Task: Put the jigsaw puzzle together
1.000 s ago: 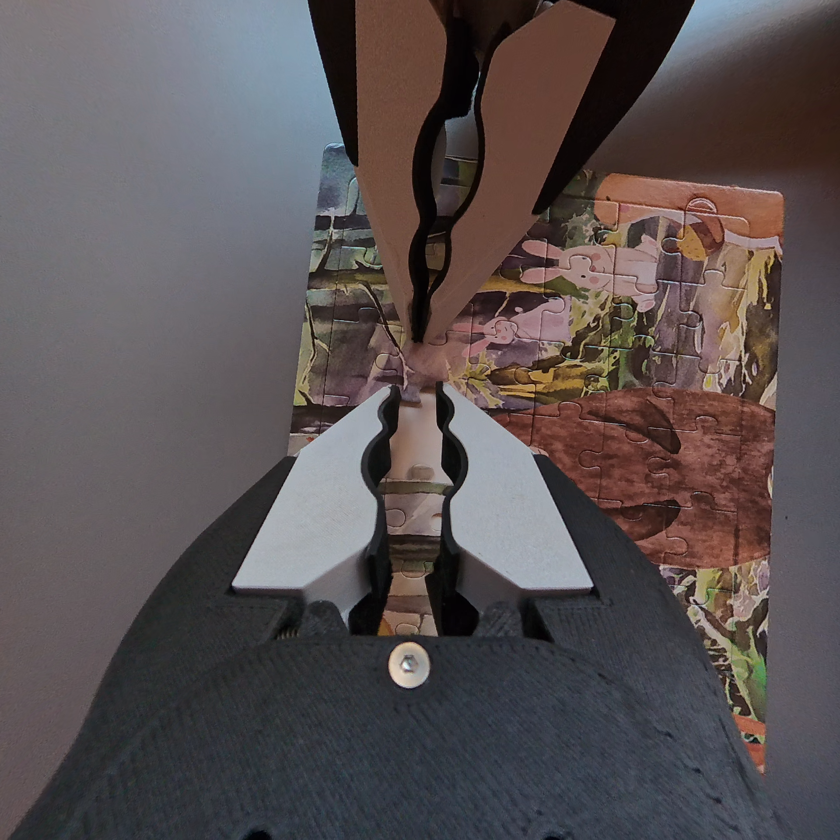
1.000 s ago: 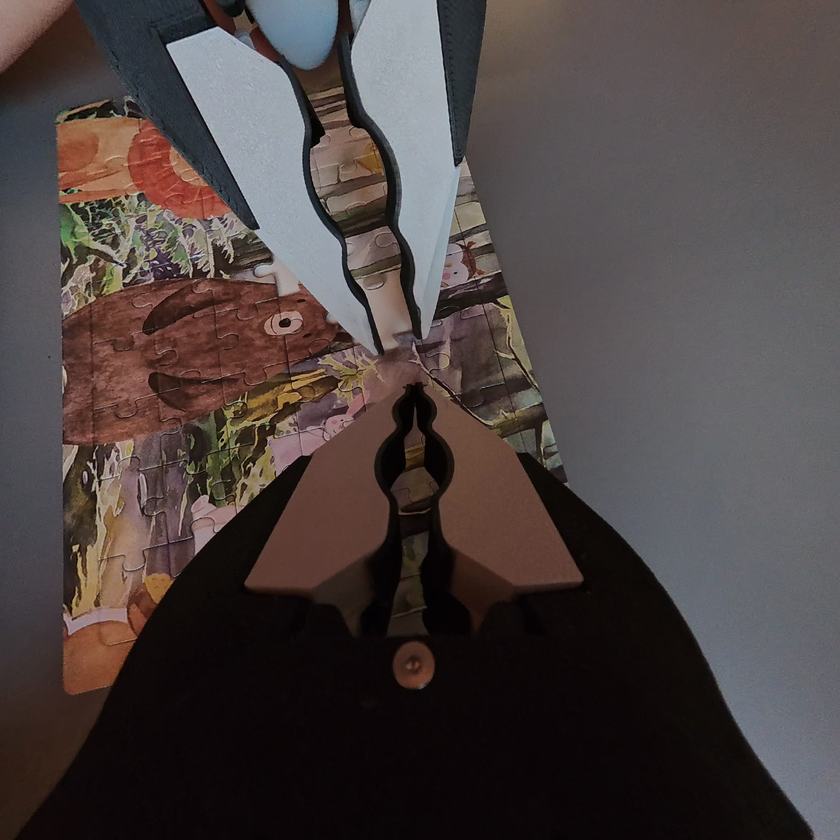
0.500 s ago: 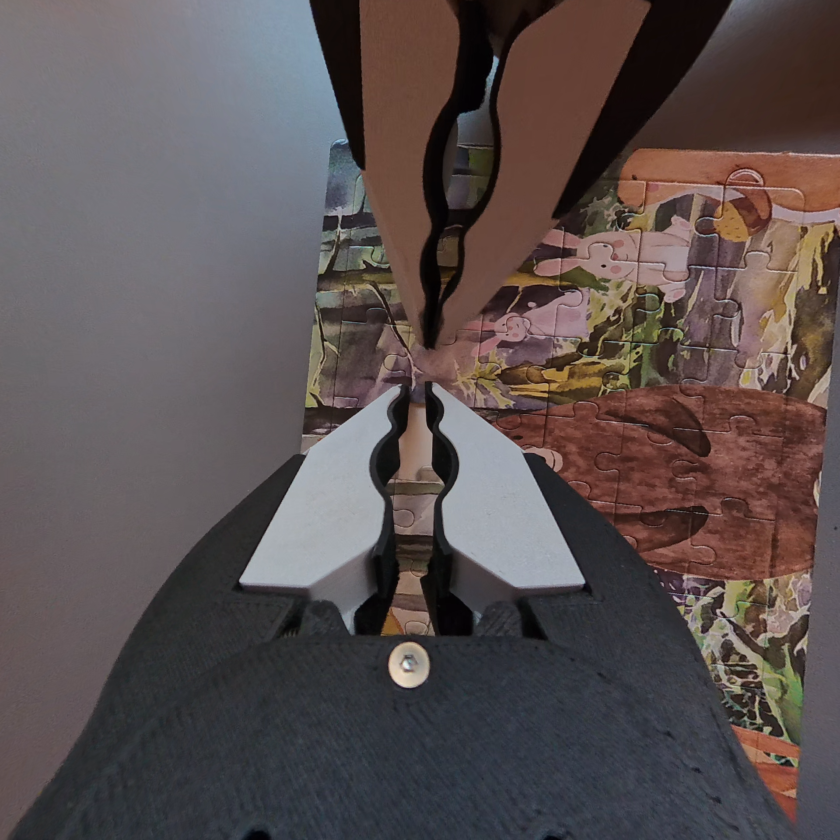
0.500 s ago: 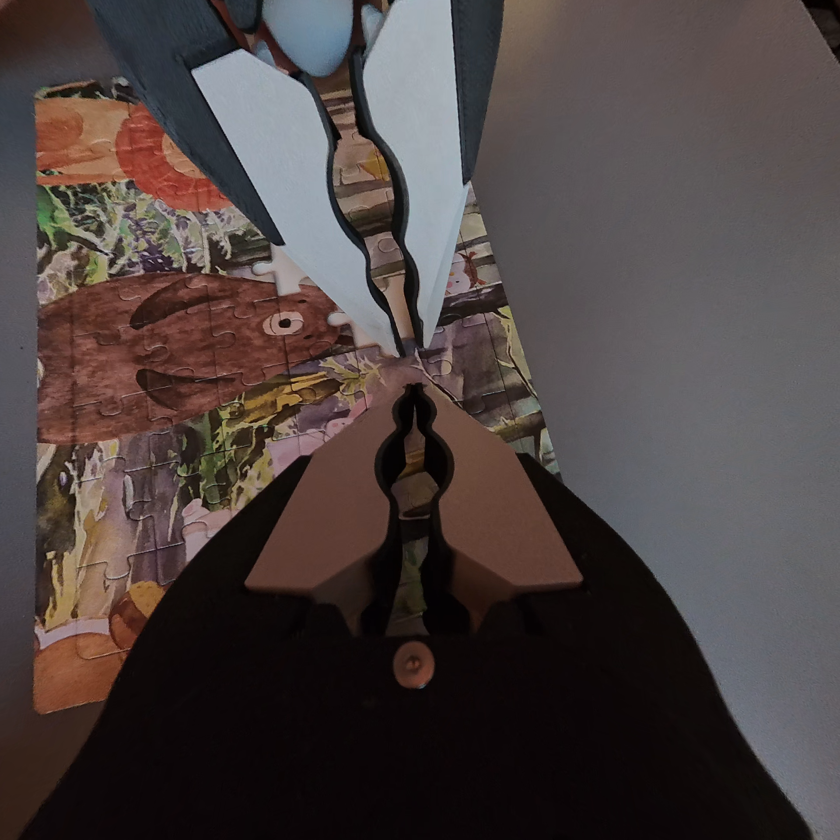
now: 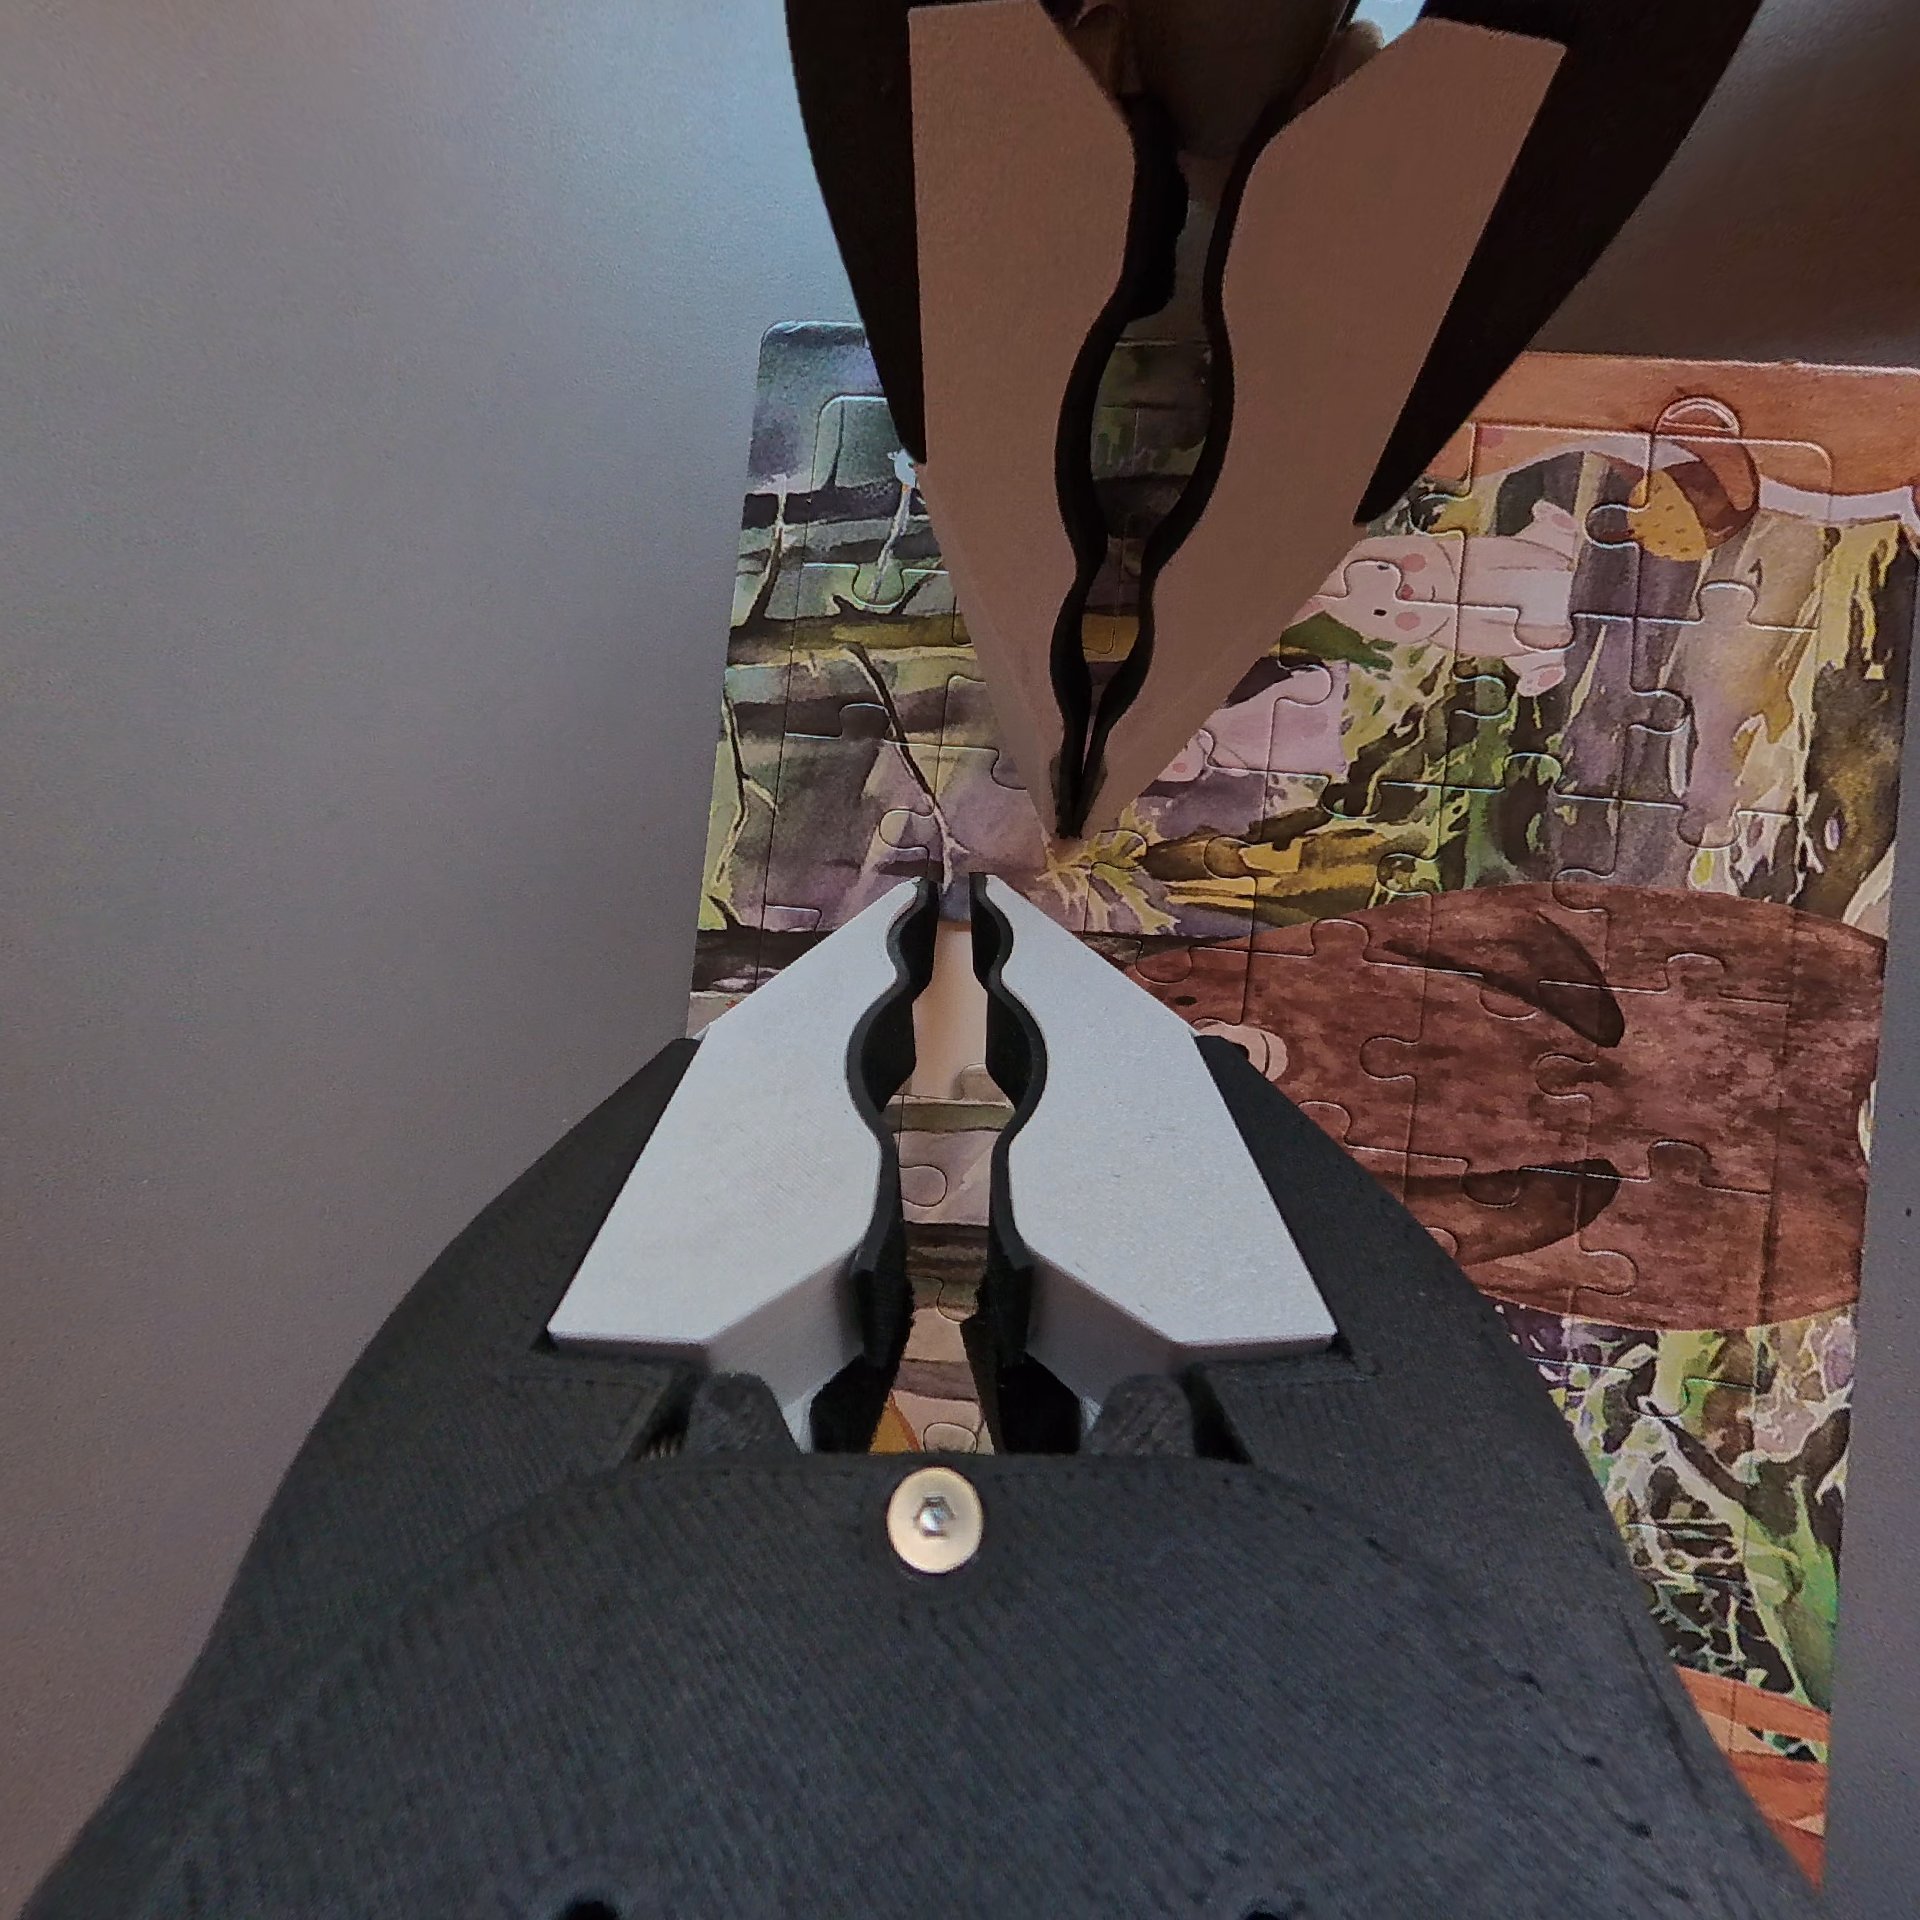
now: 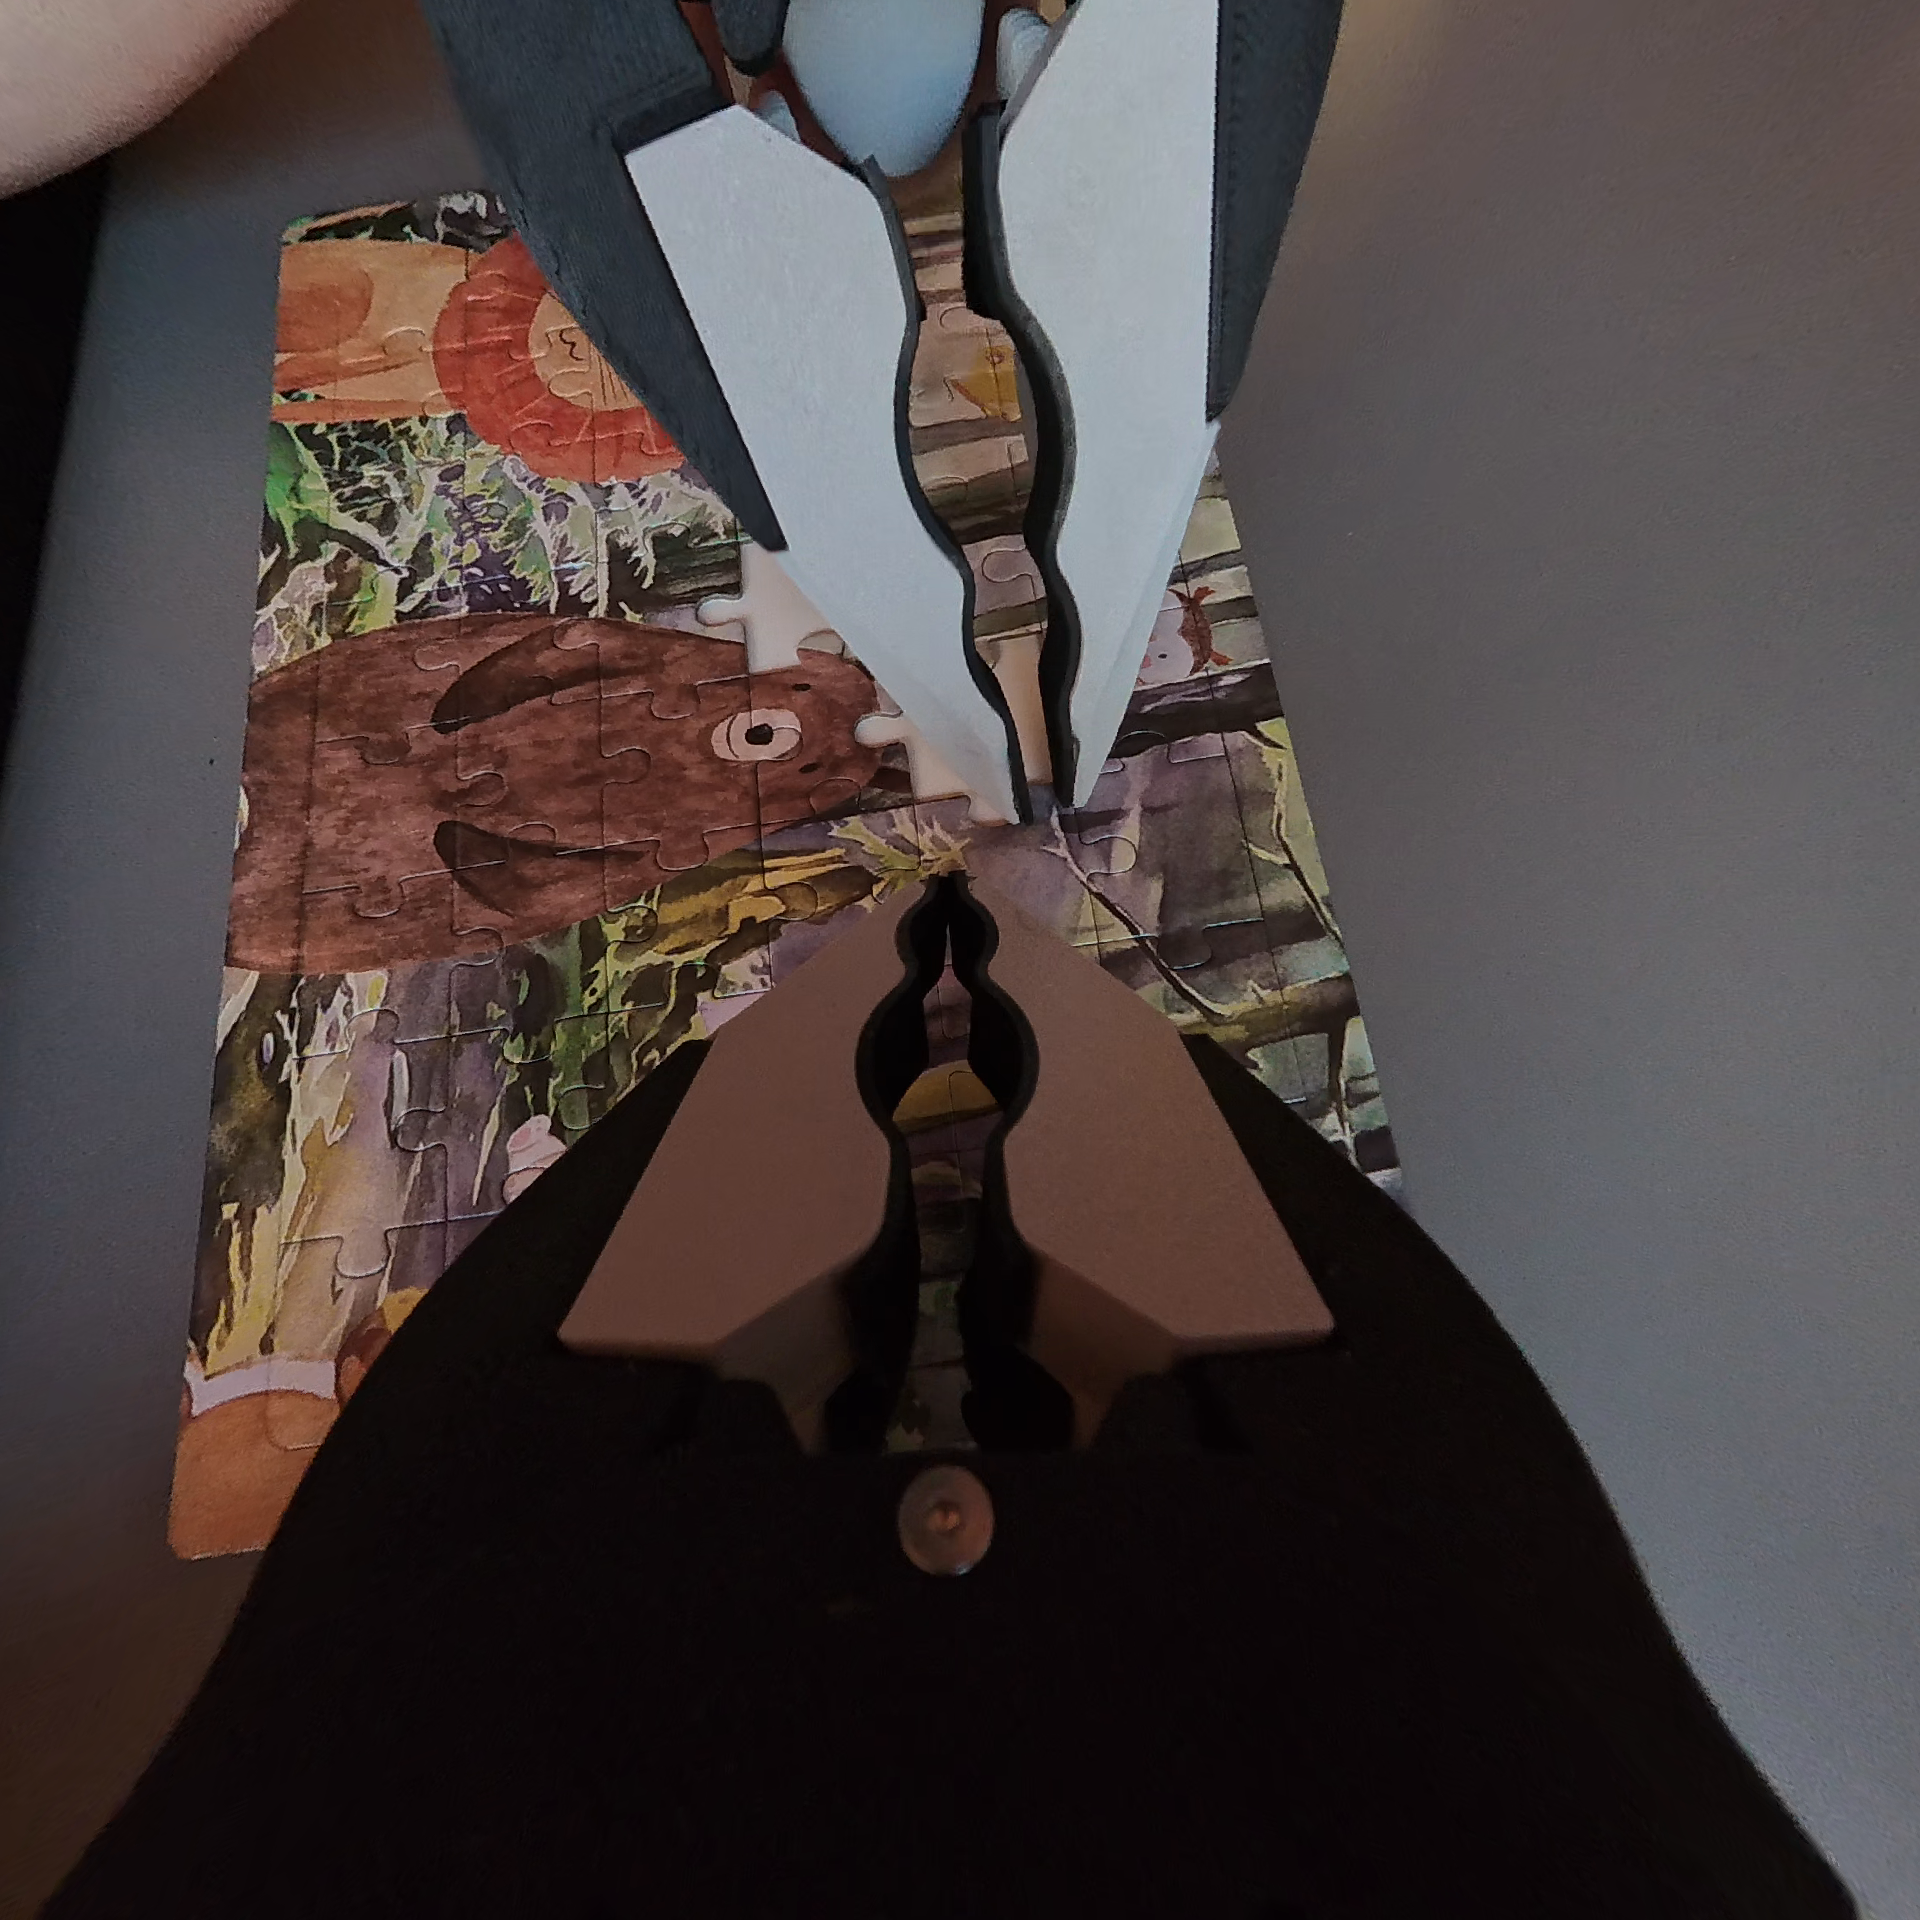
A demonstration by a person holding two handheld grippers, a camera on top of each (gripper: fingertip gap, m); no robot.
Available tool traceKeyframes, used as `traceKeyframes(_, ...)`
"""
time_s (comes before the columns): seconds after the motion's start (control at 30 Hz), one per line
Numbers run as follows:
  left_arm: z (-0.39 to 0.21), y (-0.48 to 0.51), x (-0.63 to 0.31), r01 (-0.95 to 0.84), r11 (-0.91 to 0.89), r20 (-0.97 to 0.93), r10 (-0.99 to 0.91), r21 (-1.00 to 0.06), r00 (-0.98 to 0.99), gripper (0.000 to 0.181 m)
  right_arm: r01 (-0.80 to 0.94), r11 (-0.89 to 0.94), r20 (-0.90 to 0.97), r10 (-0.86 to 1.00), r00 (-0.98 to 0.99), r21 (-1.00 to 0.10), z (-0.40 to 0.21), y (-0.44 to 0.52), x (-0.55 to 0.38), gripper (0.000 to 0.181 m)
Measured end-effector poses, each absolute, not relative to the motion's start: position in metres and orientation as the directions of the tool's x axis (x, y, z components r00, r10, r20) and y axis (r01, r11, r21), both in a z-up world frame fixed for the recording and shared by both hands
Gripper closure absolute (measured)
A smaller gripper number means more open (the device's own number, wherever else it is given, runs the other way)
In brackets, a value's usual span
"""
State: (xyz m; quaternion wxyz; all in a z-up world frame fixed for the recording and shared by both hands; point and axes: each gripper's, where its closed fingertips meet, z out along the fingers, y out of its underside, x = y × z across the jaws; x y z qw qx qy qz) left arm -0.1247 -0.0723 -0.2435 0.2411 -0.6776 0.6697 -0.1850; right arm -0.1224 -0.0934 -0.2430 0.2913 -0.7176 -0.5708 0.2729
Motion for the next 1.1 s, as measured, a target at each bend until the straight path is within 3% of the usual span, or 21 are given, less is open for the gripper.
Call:
traceKeyframes(0.27,-0.244,-0.072,-0.125,-0.821,0.039,-0.098,-0.995,-0.57,0.021,0.177,0.625,-0.139,-0.05,0.986,0.157,-0.768,-0.237,-0.096,-0.12,0.181)
traceKeyframes(0.37,-0.244,-0.072,-0.125,-0.818,0.036,-0.095,-0.995,-0.575,0.023,0.177,0.57,-0.086,0.026,0.982,0.186,-0.817,-0.195,-0.089,-0.108,0.18)
traceKeyframes(0.43,-0.243,-0.073,-0.124,-0.813,0.046,-0.103,-0.995,-0.58,0.016,0.18,0.546,-0.072,0.127,0.939,0.319,-0.835,-0.153,-0.073,-0.078,0.177)
traceKeyframes(0.57,-0.228,-0.072,-0.118,-0.779,0.119,-0.185,-0.983,-0.616,-0.004,0.174,0.524,-0.19,0.279,0.671,0.687,-0.83,-0.097,-0.05,0.042,0.146)
traceKeyframes(0.63,-0.217,-0.071,-0.116,-0.767,0.121,-0.203,-0.979,-0.63,0.013,0.166,0.46,-0.321,0.265,0.499,0.825,-0.828,-0.103,-0.055,0.117,0.128)
traceKeyframes(0.83,-0.176,-0.073,-0.113,-0.7,0.143,-0.238,-0.97,-0.7,0.041,0.158,0.056,-0.525,-0.029,0.152,0.988,-0.849,-0.174,-0.114,0.243,0.126)
traceKeyframes(1.1,-0.116,-0.081,-0.122,-0.56,0.133,-0.221,-0.971,-0.818,0.092,0.148,0.077,-0.67,-0.004,0.118,0.993,-0.738,-0.242,-0.142,0.259,0.126)
